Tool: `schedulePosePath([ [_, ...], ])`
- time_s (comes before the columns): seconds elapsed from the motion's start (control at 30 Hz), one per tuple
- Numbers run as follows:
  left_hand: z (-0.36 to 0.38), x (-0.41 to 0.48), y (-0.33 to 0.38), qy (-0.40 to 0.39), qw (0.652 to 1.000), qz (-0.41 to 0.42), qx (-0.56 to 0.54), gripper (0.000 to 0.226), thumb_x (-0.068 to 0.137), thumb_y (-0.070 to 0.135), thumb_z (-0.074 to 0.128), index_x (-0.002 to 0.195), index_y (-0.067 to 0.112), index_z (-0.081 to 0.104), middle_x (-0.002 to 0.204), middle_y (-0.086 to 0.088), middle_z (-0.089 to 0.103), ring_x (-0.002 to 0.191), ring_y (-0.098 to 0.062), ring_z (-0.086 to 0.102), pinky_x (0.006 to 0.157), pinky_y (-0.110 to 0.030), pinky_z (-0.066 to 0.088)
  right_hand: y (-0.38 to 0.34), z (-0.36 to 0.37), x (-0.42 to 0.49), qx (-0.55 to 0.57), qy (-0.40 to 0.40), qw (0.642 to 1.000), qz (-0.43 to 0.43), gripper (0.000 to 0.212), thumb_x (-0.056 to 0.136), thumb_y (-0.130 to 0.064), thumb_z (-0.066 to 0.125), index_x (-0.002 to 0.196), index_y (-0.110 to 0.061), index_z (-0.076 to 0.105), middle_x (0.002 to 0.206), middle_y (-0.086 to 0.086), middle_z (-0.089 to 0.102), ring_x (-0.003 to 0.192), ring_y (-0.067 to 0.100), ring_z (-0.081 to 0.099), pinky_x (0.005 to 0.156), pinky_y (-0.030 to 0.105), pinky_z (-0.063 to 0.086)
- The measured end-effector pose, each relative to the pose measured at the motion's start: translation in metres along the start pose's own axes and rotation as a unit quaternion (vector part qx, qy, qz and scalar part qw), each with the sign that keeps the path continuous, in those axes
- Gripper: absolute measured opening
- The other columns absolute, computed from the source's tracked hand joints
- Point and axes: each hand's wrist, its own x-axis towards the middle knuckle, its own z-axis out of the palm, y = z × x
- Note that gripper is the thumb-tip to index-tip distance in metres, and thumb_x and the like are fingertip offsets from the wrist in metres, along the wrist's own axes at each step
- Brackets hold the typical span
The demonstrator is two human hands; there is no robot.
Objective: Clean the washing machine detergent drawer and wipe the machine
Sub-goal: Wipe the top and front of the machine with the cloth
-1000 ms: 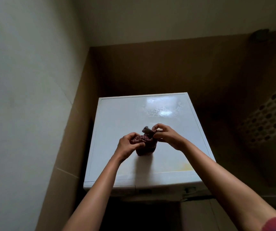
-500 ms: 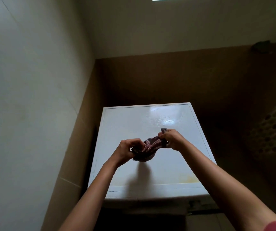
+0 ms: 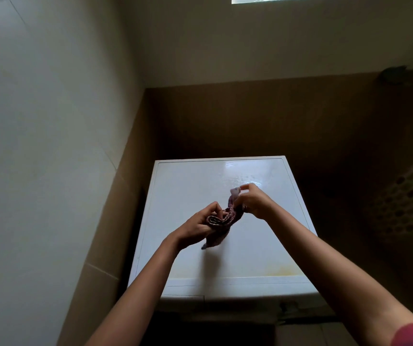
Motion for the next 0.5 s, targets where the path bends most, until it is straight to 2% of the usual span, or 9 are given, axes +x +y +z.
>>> schedulePosePath([
  [0.07, -0.003, 0.002, 0.004, -0.034, 0.999, -0.02, -0.037, 0.019, 0.087, 0.022, 0.058, 0.096, 0.013, 0.044, 0.084, -0.005, 0.059, 0.075, -0.019, 0.052, 0.067, -0.03, 0.039, -0.01, -0.002, -0.004, -0.077, -0.045, 0.996, -0.019, 0.05, 0.076, 0.016, 0.054, 0.118, -0.01, 0.048, 0.1, 0.019, 0.058, 0.082, 0.027, 0.059, 0.059, 0.031, 0.05],
  [0.17, -0.005, 0.004, 0.008, -0.054, 0.994, -0.05, -0.08, 0.021, 0.086, 0.021, 0.056, 0.1, 0.012, 0.044, 0.084, 0.003, 0.059, 0.078, -0.011, 0.057, 0.069, -0.023, 0.044, -0.02, 0.0, -0.007, -0.182, -0.088, 0.979, -0.027, 0.057, 0.074, 0.015, 0.051, 0.12, -0.018, 0.051, 0.107, 0.018, 0.061, 0.089, 0.032, 0.062, 0.064, 0.037, 0.052],
  [0.27, -0.008, 0.004, 0.006, -0.006, 0.991, -0.066, -0.117, 0.023, 0.085, 0.024, 0.055, 0.104, 0.013, 0.048, 0.092, -0.005, 0.056, 0.087, -0.017, 0.054, 0.074, -0.028, 0.042, -0.02, 0.001, -0.008, -0.2, -0.044, 0.979, -0.012, 0.046, 0.081, 0.006, 0.053, 0.118, -0.022, 0.053, 0.105, 0.015, 0.059, 0.09, 0.033, 0.066, 0.064, 0.042, 0.058],
  [0.33, -0.011, 0.001, 0.003, 0.041, 0.987, -0.064, -0.143, 0.023, 0.089, 0.025, 0.055, 0.108, 0.012, 0.051, 0.096, -0.006, 0.057, 0.09, -0.019, 0.054, 0.074, -0.029, 0.042, -0.014, -0.005, -0.003, -0.207, 0.004, 0.978, -0.013, 0.036, 0.084, -0.002, 0.054, 0.115, -0.021, 0.058, 0.103, 0.012, 0.06, 0.09, 0.028, 0.066, 0.075, 0.046, 0.059],
  [0.37, -0.013, 0.0, 0.001, 0.059, 0.984, -0.062, -0.159, 0.02, 0.093, 0.023, 0.053, 0.11, 0.011, 0.052, 0.098, -0.007, 0.058, 0.092, -0.019, 0.055, 0.075, -0.03, 0.043, -0.012, -0.009, -0.002, -0.193, 0.004, 0.981, -0.01, 0.035, 0.085, 0.0, 0.05, 0.112, -0.02, 0.061, 0.101, 0.011, 0.06, 0.084, 0.023, 0.067, 0.078, 0.042, 0.059],
  [0.43, -0.017, -0.004, 0.0, 0.069, 0.981, -0.058, -0.173, 0.018, 0.1, 0.018, 0.047, 0.113, 0.007, 0.055, 0.103, -0.008, 0.062, 0.098, -0.02, 0.059, 0.08, -0.031, 0.047, -0.01, -0.015, -0.003, -0.154, -0.059, 0.986, -0.005, 0.033, 0.087, 0.003, 0.044, 0.103, -0.016, 0.067, 0.094, 0.01, 0.059, 0.074, 0.016, 0.063, 0.081, 0.032, 0.058],
  [0.5, -0.022, -0.006, 0.001, 0.05, 0.984, -0.061, -0.16, 0.022, 0.101, 0.018, 0.044, 0.115, 0.006, 0.057, 0.106, -0.008, 0.063, 0.102, -0.02, 0.059, 0.083, -0.031, 0.047, -0.014, -0.018, -0.013, -0.178, -0.144, 0.973, -0.024, 0.025, 0.093, -0.005, 0.047, 0.102, -0.013, 0.069, 0.094, 0.004, 0.062, 0.082, 0.012, 0.06, 0.084, 0.027, 0.053],
])
